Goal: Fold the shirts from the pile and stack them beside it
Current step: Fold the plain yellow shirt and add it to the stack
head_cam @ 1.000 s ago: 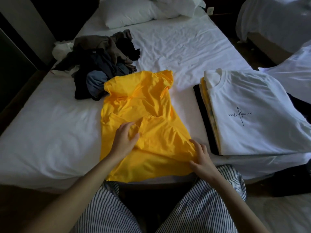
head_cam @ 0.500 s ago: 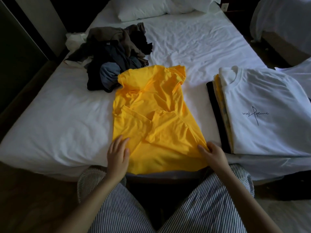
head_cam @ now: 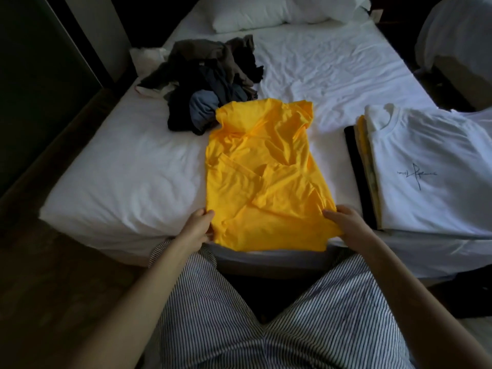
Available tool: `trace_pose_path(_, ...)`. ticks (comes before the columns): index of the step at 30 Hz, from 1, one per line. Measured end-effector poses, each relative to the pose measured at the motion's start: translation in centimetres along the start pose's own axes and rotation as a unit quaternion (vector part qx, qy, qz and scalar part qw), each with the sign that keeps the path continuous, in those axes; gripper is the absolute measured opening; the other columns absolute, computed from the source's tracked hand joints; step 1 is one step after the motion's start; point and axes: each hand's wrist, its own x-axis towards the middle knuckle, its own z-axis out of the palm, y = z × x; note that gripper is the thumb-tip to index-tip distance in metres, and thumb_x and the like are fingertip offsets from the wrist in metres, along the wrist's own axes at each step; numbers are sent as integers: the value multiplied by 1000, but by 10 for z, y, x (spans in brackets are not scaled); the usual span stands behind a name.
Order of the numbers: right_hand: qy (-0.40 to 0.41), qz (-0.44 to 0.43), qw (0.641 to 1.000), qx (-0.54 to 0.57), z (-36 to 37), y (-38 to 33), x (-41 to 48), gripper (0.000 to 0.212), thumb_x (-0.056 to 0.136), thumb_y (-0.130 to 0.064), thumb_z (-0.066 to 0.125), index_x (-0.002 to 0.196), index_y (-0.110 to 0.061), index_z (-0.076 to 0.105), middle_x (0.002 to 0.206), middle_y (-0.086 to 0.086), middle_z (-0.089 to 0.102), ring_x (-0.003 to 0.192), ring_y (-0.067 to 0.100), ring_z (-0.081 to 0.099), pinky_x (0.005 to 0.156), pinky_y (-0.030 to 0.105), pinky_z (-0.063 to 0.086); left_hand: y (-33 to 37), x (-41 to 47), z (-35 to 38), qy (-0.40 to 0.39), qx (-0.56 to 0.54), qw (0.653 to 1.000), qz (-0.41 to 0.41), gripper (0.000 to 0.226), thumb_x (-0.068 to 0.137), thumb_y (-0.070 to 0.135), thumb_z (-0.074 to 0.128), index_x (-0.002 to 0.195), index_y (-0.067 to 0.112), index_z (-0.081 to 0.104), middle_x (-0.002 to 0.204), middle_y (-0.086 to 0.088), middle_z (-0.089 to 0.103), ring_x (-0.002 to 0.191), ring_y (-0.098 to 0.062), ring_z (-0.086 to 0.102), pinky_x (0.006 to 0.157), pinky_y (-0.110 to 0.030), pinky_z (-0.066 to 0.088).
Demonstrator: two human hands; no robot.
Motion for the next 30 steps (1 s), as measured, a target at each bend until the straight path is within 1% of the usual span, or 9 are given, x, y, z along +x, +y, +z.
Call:
trace_pose_path(2,32,-26,999,15,-6,-12,-8,3,92,-2,54,93,0,55,75,12,53,48,10,59,42,20,46,2,-2,-8,27,19,999,43,15,103,29,34,115,22,41,103,-4,51,88,-26,54,79,-53,54)
trace_pose_path(6,49,-69,996,28,-30,-19,-35,32,89,-3,58,115,-16,45,86,12,50,55,17,55,37,19,45,-6,-7,-27,193,22,973,125,24,102,23,36,112,5,49,112,-19,53,103,-31,52,79,-40,44)
trace_pose_path(10,-83,-71,994,3,-32,-5,-59,21,88,-8,60,104,-16,49,82,16,54,54,24,55,38,22,47,-19,-26,-33,63,10,991,118,31,99,18,49,129,19,41,118,-5,45,100,-21,47,65,-29,42)
trace_pose_path(13,-155,-64,986,8,-37,2,-63,38,62,-41,83,81,-17,62,82,10,59,62,19,61,51,21,50,-16,-40,-38,-13,-31,988,149,17,98,2,44,104,15,53,111,-4,50,86,-14,50,68,-26,43)
trace_pose_path(15,-161,-68,984,33,-41,-1,-61,8,85,-22,66,86,-14,62,85,7,59,63,12,64,52,18,51,-9,-45,-45,-55,-91,982,157,27,97,-4,37,86,9,58,95,-8,56,80,-13,52,68,-22,45)
trace_pose_path(17,-154,-86,982,64,-41,-11,-57,33,95,-2,39,93,-16,69,96,7,63,75,12,66,59,17,54,4,-52,-53,-116,-184,963,157,33,89,-9,37,80,5,66,87,-11,60,78,-14,59,69,-19,52)
trace_pose_path(21,-243,-125,938,214,-35,-26,-57,46,62,6,49,94,-14,76,104,7,71,97,14,67,79,23,55,18,-55,-61,-161,-140,952,219,47,80,-17,36,97,10,71,96,-6,69,95,-13,64,81,-17,50)
trace_pose_path(26,-75,-276,941,-183,-31,-34,-51,32,84,15,55,96,-14,61,80,7,64,64,-5,61,64,10,48,27,-45,-60,45,259,875,407,28,84,-1,64,112,4,65,125,2,48,121,-10,45,86,-7,35)
trace_pose_path(30,29,-318,903,-287,-35,-41,-54,22,87,-5,61,65,-6,66,49,-5,48,42,-1,46,48,11,31,35,-62,-61,20,236,870,433,19,92,4,57,87,20,66,81,7,68,75,-9,64,60,-9,47)
